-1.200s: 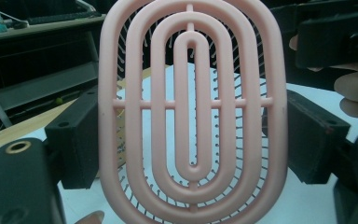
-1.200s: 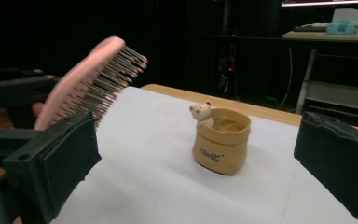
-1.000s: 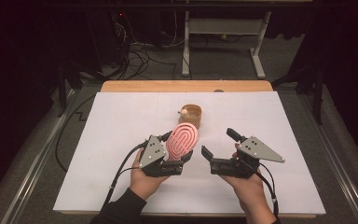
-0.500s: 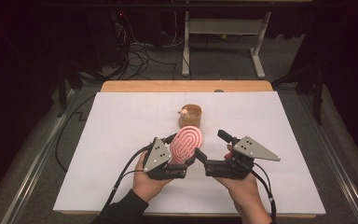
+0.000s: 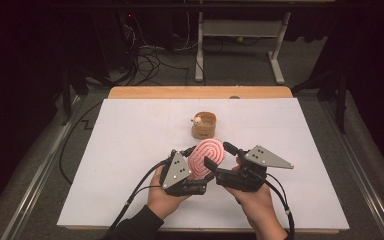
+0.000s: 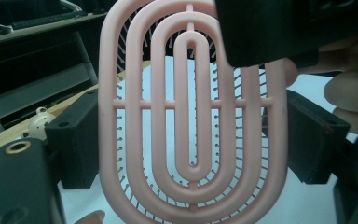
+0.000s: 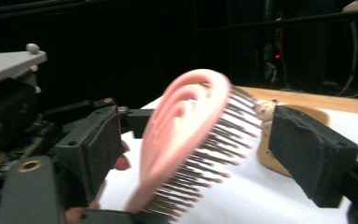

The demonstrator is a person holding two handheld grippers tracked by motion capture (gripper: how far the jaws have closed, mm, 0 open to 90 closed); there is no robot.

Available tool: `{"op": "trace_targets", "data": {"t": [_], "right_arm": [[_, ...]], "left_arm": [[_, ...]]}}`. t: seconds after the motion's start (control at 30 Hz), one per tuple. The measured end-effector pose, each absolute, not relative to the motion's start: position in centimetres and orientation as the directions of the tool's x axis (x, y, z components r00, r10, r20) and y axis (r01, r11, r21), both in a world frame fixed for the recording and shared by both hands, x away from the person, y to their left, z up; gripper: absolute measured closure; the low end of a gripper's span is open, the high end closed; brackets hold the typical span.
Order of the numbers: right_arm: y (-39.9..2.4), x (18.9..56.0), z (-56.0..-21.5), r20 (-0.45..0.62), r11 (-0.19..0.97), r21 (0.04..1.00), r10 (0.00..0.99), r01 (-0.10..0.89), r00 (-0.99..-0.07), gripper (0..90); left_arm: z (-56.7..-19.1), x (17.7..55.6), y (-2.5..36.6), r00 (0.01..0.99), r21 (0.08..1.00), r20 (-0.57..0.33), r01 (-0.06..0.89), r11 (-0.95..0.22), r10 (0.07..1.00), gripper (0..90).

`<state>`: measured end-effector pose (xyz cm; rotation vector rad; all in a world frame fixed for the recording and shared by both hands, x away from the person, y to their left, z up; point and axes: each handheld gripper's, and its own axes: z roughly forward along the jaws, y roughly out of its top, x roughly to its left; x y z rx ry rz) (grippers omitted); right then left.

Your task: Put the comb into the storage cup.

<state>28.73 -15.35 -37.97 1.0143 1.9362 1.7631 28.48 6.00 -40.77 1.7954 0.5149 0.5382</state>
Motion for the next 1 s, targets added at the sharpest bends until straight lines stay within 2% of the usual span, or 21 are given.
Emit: {"op": "trace_targets", "data": {"t": [0.07,0.2,0.4,0.67,1.0], "right_arm": [[-15.33,28.77,-38.00,0.223,-0.022,0.957,0.688,0.288,-0.690,23.6],[-15.27,29.00,-38.16,0.260,-0.025,0.943,0.675,0.331,-0.690,30.7],[-14.99,28.80,-38.23,0.243,-0.010,0.946,0.681,0.323,-0.691,36.7],[-15.29,28.80,-38.31,0.271,-0.024,0.935,0.688,0.353,-0.673,45.7],[-15.39,28.82,-38.33,0.289,-0.024,0.927,0.684,0.376,-0.670,50.1]], "left_arm": [[-40.77,28.41,5.87,0.800,0.960,0.106,0.072,-0.271,0.591,18.3],[-40.70,28.26,5.69,0.801,0.961,0.109,0.067,-0.269,0.589,18.2],[-40.70,28.07,5.45,0.807,0.959,0.115,0.061,-0.276,0.579,18.2],[-40.77,28.03,5.35,0.806,0.958,0.121,0.058,-0.281,0.580,18.2],[-40.74,27.91,5.30,0.805,0.956,0.133,0.049,-0.289,0.578,18.2]]}}
